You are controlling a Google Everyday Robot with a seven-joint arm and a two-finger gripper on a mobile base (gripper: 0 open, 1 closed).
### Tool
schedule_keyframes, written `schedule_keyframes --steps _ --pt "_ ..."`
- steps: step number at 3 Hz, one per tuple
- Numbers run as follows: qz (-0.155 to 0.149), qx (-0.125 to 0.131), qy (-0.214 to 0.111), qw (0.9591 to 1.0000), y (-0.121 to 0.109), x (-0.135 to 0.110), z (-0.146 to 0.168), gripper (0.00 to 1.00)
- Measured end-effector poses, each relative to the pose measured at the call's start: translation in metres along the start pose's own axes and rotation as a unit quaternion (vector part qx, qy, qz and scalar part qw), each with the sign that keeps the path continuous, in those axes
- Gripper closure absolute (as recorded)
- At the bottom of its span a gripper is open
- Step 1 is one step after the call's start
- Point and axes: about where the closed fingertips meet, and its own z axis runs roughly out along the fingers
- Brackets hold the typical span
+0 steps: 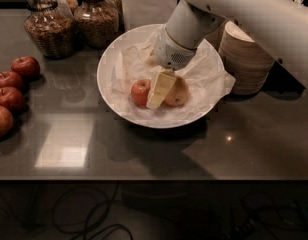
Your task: Pick apple from white bowl
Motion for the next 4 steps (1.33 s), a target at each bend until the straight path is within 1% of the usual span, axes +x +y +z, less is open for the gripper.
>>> schedule_keyframes --steps 1,2,3,4 --pt "0.0 -0.005 -0.001 1.0 -0.001 -0.001 0.006 0.17" --pt "0.001 -0.01 -0.005 0.9999 0.0 -0.002 0.012 0.19" --pt "0.003 -0.016 -0.011 0.9998 0.003 -0.005 0.019 0.38" --pt "0.003 -0.016 -0.011 0.9998 0.003 -0.005 0.019 0.61"
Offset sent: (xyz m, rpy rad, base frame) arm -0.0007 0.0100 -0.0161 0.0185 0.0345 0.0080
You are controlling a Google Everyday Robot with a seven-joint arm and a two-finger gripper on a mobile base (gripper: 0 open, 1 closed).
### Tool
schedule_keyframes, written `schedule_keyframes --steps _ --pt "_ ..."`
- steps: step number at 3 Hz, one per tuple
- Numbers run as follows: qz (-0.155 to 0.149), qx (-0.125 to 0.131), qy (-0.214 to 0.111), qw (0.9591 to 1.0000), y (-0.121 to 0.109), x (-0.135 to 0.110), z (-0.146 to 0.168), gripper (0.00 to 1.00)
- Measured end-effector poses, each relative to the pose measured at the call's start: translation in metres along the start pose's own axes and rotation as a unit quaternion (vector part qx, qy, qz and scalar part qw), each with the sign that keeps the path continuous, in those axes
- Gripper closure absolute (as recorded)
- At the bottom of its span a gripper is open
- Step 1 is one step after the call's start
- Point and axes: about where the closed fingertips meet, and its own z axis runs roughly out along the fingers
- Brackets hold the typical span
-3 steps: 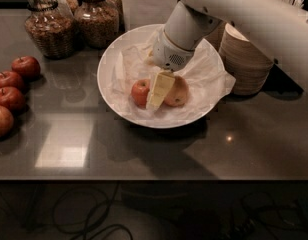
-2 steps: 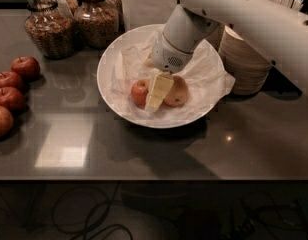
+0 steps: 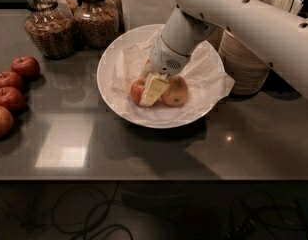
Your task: Pick apple from white bowl
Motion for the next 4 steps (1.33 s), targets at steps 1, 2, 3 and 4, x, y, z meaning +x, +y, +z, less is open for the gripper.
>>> schedule_keyframes --steps 1,2,3,4 --pt "0.0 0.0 0.0 1.0 0.0 0.0 0.0 0.84" --pt "0.0 0.0 0.0 1.0 0.0 0.0 0.0 1.0" --pt "0.0 -0.002 -0.011 0.9999 0.0022 0.0011 0.0004 1.0" --pt "0.002 0.002 -0.06 0.9982 0.0058 0.0058 -0.008 1.0"
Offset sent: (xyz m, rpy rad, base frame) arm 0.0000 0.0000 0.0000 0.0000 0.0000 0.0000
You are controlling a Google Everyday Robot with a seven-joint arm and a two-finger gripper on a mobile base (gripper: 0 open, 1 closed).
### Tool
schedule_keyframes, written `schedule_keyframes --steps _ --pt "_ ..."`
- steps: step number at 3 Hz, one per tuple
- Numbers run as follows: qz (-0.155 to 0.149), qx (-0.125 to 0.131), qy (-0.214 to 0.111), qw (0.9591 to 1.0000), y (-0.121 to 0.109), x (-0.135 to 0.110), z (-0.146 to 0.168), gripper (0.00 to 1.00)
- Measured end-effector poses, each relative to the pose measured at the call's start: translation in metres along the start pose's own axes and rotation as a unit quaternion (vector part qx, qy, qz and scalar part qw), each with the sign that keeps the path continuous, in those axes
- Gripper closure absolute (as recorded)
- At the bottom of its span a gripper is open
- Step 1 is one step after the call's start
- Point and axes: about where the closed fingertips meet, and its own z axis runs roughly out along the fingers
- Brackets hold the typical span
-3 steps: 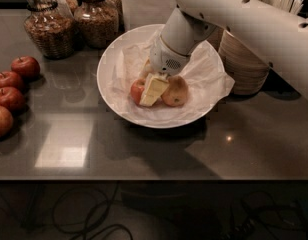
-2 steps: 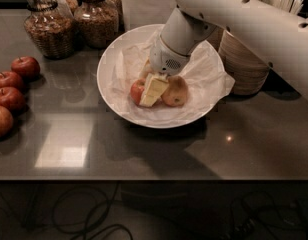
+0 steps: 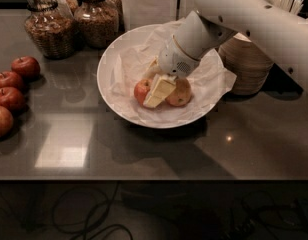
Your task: Pick apple from white bowl
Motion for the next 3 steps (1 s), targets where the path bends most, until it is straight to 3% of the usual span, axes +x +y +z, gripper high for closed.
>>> schedule_keyframes --steps 1,2,3 --pt "-0.001 0.009 -0.069 0.9975 0.005 0.005 -0.021 1.0" --pt "-0.007 0.02 -0.123 0.9921 0.009 0.003 -0.047 1.0" --pt "-0.031 0.031 -0.153 0.9873 0.007 -0.019 -0.08 1.0"
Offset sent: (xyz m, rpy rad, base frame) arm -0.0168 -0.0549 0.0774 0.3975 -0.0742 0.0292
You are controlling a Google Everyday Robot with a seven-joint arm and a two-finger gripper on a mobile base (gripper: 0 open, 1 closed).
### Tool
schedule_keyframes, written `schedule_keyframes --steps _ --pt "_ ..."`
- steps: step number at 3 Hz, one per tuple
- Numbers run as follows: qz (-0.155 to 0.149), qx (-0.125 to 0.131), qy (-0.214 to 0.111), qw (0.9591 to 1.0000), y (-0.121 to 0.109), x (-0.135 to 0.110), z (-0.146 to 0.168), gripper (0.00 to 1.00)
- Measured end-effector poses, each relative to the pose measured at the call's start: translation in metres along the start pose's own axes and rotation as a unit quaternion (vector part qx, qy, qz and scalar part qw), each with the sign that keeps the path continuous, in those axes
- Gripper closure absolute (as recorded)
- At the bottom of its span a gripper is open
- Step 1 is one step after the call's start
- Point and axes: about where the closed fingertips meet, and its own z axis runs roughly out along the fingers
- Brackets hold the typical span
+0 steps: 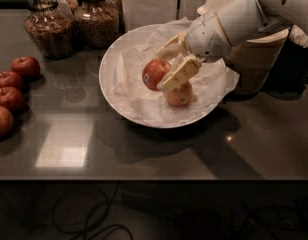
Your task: Pick apple from white bowl
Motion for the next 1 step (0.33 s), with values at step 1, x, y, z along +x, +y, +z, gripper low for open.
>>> schedule_keyframes --steps 1 --pt "0.0 0.0 0.0 1.0 0.0 0.0 0.0 1.0"
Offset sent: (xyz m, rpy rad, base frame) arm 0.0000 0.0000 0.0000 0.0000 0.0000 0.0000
